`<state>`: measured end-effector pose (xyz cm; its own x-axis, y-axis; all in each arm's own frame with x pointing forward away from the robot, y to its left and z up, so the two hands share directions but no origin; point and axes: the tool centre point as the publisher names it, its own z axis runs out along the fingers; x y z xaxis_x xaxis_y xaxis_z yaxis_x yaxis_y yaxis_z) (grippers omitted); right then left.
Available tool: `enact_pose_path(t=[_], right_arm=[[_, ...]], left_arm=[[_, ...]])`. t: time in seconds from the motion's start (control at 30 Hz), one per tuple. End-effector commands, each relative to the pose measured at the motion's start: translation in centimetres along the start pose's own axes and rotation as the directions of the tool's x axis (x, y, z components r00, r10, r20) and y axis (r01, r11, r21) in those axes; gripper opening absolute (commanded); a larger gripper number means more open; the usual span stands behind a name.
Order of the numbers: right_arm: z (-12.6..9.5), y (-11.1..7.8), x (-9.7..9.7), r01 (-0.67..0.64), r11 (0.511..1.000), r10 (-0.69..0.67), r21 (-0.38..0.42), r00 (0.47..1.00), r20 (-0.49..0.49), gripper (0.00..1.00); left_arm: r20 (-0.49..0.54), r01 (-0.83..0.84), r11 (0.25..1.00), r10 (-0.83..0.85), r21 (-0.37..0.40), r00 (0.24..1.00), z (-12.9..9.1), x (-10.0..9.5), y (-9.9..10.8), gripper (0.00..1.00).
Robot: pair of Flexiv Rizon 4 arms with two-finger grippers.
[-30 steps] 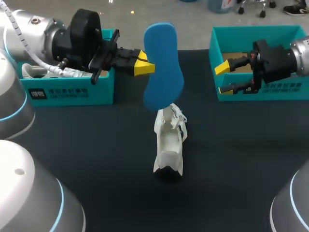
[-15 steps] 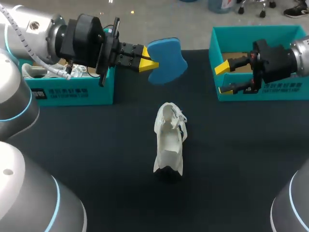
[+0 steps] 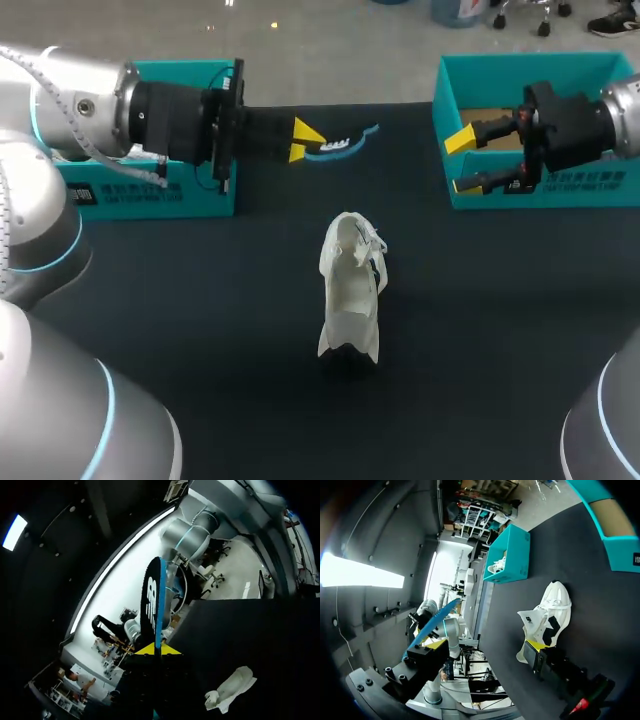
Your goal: Take the shoe out of the shoebox, open the shoe tongue, remove and reinsert the insole, then place the shoe into the shoebox
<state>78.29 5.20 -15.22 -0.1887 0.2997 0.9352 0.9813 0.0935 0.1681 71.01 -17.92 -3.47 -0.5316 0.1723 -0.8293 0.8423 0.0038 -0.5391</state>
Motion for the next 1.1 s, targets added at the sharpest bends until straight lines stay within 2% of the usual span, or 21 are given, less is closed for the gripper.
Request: enact_pose_path(t=[0.03, 0.43, 0.57, 0.7, 0.83, 1.1], right_arm=[[0.1, 0.0, 0.0, -0.001, 1.0, 0.001, -0.002, 1.0, 0.002, 1.0], [0.1, 0.0, 0.0, -0.001, 1.0, 0.001, -0.002, 1.0, 0.002, 1.0], [0.2, 0.4, 0.4, -0.031, 0.999, 0.03, -0.03, 0.999, -0.031, 1.0], [-0.2, 1.2, 1.4, -0.058, 0.995, 0.052, -0.085, 0.996, -0.075, 1.0], [-0.1, 1.8, 2.7, -0.047, 0.994, 0.04, -0.097, 0.997, -0.073, 1.0], [0.3, 2.7, 4.2, -0.075, 0.988, 0.066, -0.132, 0.995, -0.072, 1.0]], left_arm=[[0.052, -0.308, 0.951, 0.309, -0.039, 0.95, 0.6, 0.1, 0.3, 0.0], [0.052, -0.308, 0.951, 0.309, -0.039, 0.95, 0.6, 0.1, 0.3, 0.0], [0.037, -0.373, 0.924, 0.377, -0.078, 0.926, 0.8, 0.7, 1.2, 0.0], [-0.027, -0.452, 0.886, 0.452, -0.1, 0.892, 0.9, 1.2, 2.2, 0.0], [-0.041, -0.455, 0.884, 0.453, -0.106, 0.89, 1.3, 1.6, 3.0, 0.0], [-0.028, -0.502, 0.847, 0.505, -0.173, 0.863, 2.7, 2.0, 5.7, 0.0]])
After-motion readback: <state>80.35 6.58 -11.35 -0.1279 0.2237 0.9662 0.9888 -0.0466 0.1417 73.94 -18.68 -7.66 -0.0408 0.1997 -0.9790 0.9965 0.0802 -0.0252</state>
